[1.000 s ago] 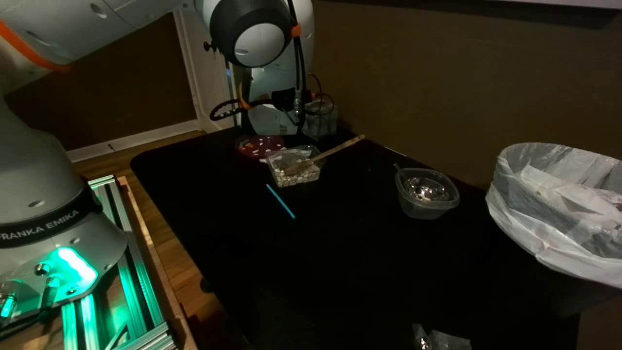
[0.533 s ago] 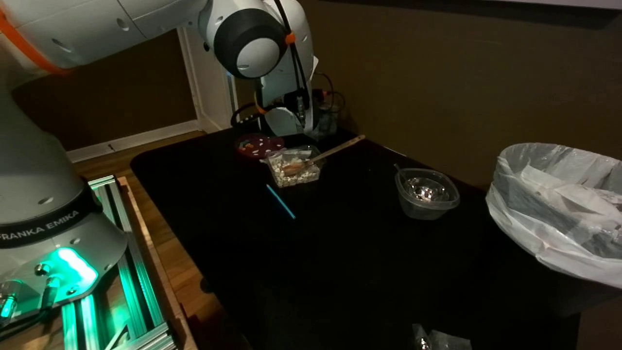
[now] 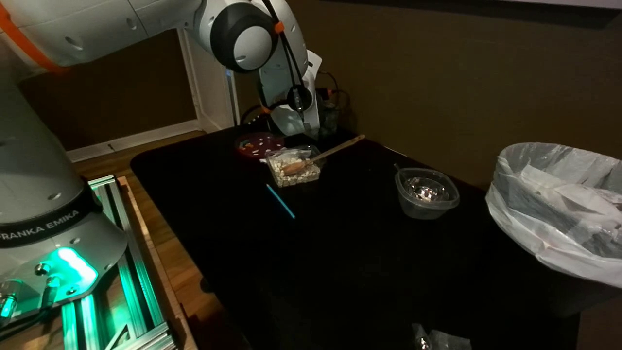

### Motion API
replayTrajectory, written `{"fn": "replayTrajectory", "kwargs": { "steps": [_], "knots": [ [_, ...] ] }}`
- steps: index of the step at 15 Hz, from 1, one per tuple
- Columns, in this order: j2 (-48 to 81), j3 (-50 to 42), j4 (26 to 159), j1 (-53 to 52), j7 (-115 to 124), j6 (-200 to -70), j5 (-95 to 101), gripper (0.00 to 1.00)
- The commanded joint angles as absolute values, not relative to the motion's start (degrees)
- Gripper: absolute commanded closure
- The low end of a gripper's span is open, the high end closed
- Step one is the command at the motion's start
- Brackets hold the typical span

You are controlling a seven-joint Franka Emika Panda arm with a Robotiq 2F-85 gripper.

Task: Put the tongs in the box on the left

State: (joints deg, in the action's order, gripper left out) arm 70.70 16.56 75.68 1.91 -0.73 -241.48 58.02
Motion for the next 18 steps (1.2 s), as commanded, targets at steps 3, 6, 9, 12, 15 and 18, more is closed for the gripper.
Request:
{"fn": "replayTrajectory", "kwargs": {
  "steps": [3,6,9,12,15,18],
  "knots": [
    [78.23,15.18,63.03,-1.09,9.13,-242.22,58.62,1.00],
    [81.73,15.66,57.45,-1.61,11.98,-242.91,61.05,1.00],
    [84.45,15.78,54.35,-1.56,14.56,-242.26,62.48,1.00],
    [85.61,15.41,52.94,-1.51,16.56,-241.26,63.41,1.00],
    [84.56,15.23,54.11,-1.49,18.18,-238.66,62.81,1.00],
    [81.12,9.60,56.68,-4.32,22.17,-238.33,58.54,1.00]
  ]
}}
